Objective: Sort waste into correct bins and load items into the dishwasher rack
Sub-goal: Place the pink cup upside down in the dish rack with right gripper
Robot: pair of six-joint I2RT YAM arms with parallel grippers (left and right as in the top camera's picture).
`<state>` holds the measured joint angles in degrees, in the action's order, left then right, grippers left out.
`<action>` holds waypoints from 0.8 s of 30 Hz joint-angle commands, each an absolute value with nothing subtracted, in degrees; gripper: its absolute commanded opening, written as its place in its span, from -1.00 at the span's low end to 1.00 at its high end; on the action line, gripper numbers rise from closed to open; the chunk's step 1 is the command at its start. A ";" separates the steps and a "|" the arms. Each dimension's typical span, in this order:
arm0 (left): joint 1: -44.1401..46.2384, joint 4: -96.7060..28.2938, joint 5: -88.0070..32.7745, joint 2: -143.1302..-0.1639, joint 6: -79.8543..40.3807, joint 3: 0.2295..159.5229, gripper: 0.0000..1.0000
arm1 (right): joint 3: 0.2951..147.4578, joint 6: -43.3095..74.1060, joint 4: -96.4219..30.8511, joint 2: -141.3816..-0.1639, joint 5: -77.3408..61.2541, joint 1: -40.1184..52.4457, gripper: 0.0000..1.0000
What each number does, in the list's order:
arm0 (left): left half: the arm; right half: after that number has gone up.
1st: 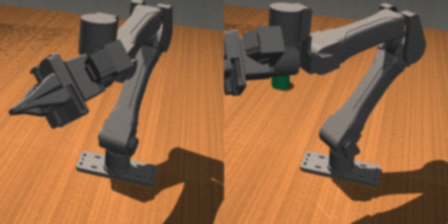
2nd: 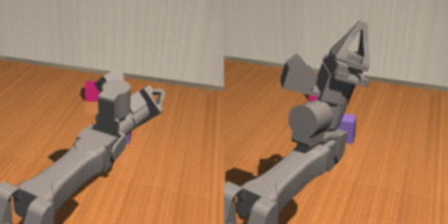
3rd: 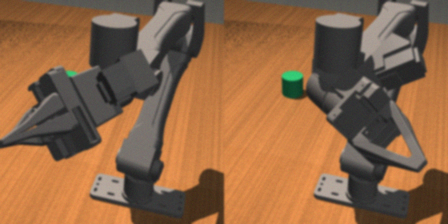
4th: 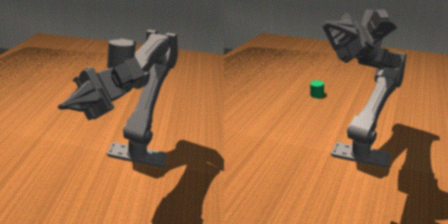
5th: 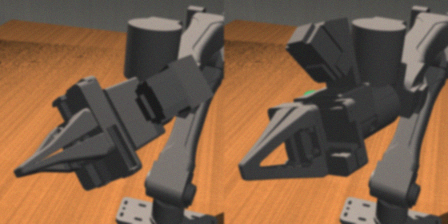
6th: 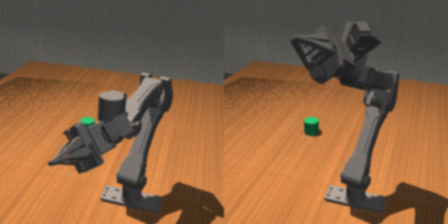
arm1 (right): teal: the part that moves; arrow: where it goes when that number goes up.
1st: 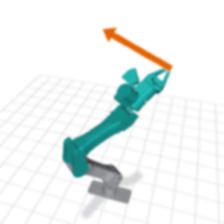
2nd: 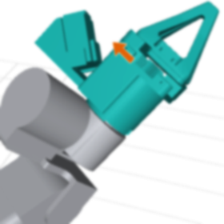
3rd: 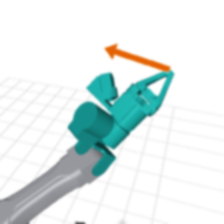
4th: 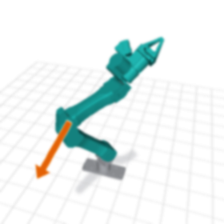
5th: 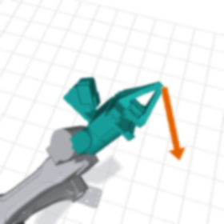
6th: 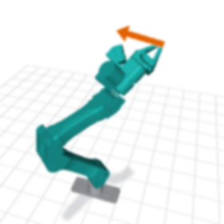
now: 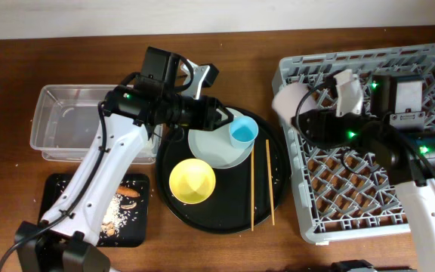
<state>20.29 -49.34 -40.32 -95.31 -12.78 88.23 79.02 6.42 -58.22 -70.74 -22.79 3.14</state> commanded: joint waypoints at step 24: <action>27.38 -53.91 -16.62 -94.89 -10.59 88.79 -0.27 | 109.71 7.97 -76.31 -114.76 -0.80 1.85 0.00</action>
